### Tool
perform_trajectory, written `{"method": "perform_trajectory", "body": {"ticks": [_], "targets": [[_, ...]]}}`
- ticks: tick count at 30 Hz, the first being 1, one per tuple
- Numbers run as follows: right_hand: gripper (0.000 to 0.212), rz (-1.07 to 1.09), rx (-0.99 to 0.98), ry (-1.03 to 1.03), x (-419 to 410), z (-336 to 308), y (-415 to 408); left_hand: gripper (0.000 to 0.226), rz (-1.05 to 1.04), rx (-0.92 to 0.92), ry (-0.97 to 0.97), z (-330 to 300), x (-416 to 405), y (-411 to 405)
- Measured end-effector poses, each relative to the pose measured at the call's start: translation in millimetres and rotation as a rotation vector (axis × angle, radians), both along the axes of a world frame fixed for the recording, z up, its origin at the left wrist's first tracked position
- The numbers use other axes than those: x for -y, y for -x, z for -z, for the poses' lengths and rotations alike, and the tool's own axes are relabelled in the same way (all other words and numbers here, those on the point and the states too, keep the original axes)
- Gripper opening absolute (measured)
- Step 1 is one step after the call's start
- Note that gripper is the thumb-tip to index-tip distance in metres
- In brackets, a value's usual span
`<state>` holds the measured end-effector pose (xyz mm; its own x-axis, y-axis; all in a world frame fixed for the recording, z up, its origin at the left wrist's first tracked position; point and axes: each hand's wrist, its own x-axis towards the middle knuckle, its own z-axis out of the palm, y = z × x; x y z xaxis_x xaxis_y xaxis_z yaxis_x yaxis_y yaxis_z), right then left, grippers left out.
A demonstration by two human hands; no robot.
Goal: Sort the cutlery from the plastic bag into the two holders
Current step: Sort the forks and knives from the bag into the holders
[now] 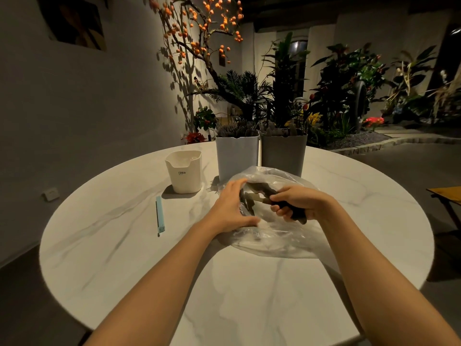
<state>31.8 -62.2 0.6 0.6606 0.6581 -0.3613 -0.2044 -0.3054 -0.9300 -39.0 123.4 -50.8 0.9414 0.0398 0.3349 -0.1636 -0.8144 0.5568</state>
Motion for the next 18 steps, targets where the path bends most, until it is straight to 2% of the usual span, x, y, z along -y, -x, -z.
{"method": "perform_trajectory", "body": {"ticks": [3,8,10,13,15,18], "targets": [[0.022,-0.103,0.012,-0.007,8,-1,-1,0.092,-0.053,0.015,0.065,4,-10,-5],[0.032,-0.240,0.059,0.000,15,-1,0,0.058,-0.078,0.013,0.559,-8,-10,-4],[0.032,-0.295,0.056,0.010,18,-2,1,0.047,-0.071,0.048,0.657,-12,-10,-4],[0.031,-0.371,0.058,0.028,21,-3,3,0.047,-0.028,0.078,0.703,-18,-7,0],[0.029,-0.413,0.064,0.057,21,-4,4,0.050,-0.023,0.066,0.683,-19,-5,0],[0.027,-0.464,0.091,0.078,20,-4,6,0.043,-0.062,0.029,0.634,-16,-6,-2]]}}
